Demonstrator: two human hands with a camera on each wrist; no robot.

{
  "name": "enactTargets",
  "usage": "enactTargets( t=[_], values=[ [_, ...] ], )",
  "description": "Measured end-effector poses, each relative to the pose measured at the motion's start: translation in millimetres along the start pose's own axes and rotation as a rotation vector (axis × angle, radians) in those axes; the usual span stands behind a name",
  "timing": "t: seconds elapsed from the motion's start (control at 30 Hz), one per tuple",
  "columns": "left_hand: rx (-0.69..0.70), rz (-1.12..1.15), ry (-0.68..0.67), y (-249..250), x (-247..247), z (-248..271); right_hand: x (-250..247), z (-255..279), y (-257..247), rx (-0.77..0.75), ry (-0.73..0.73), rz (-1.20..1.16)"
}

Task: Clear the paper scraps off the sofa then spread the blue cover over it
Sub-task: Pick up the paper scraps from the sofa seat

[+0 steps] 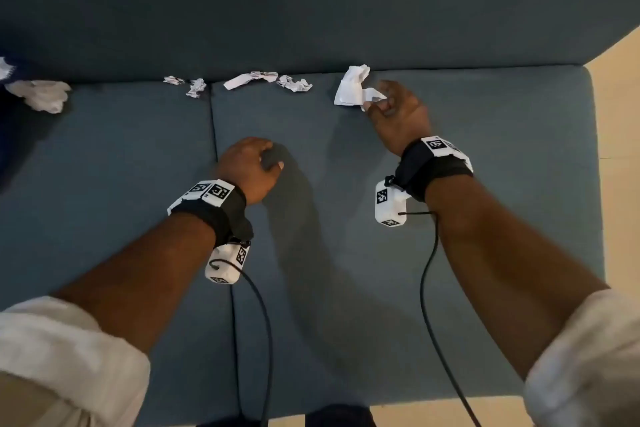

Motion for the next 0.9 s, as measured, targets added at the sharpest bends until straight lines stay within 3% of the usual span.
enactTargets(
  t=[0.13,0.37,0.5,0.6,0.77,0.9],
  values=[
    [-0.091,0.060,0.039,-7,-6,-7,19,-11,5,0.051,-0.012,0.045],
    [-0.141,0.192,0.063,-15,-6,-26,18,-14,7,-0.013,0.079,0.068],
    [-0.128,0.466,0.051,6,0,-32,14,15,-15,-0.114,0.101,-0.046],
    [-0.100,0.679,0.105,27,-2,-36,33,45,-39,-0.214,0.016,-0.099],
    [-0.024,0.711,0.147,40,-1,-38,85,76,-64,-0.319,-0.132,-0.105],
    [-0.098,0.779,0.231,11,-5,-39,107,76,-67,-0.198,-0.246,-0.271]
  ],
)
Point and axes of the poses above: each hand's wrist, its own z-axis away from the middle knuckle, its own x-axis out of the palm, y = z × x, the point moved 7 cm from there along -z, towards the middle knuckle, and after that the axes turned 10 degrees about -z, right-handed, at the moved point
